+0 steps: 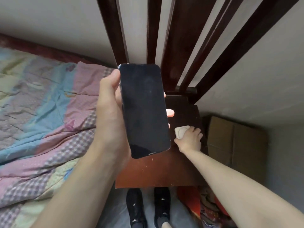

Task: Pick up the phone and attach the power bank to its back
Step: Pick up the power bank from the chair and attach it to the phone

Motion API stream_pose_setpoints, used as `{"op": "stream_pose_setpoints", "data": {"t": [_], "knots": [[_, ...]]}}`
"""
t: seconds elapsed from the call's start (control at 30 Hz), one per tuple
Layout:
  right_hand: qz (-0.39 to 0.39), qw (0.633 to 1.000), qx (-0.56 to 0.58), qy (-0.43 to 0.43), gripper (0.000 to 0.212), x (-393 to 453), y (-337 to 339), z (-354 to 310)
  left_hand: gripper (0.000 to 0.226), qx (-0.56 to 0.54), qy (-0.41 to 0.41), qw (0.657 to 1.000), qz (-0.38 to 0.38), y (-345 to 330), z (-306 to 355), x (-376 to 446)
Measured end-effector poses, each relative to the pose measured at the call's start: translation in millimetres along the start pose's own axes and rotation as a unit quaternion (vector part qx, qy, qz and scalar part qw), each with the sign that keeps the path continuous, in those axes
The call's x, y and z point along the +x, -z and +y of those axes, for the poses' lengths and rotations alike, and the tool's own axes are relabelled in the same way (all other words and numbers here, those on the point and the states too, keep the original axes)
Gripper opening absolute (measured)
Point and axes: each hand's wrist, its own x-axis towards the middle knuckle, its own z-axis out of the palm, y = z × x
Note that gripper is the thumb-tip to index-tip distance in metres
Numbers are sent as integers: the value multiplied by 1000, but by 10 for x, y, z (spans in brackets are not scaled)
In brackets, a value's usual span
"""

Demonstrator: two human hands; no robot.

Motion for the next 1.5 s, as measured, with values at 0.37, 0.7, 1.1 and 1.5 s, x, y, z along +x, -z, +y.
{"op": "stream_pose_setpoints", "data": {"t": [0.37,0.7,1.1,1.5], "knots": [[-12,960,272,66,78,-506,691,-306,76,-19,-18,999,-35,-410,284,-123],[-2,934,335,125,74,-1376,2050,-522,63,-20,-72,993,-87,-827,1031,-912],[-228,774,557,199,83,-3099,3838,-239,55,-26,-113,993,-29,-828,1631,-2383],[-419,540,706,188,67,-3510,4283,-618,32,62,-255,962,72,-762,2072,-2923]]}}
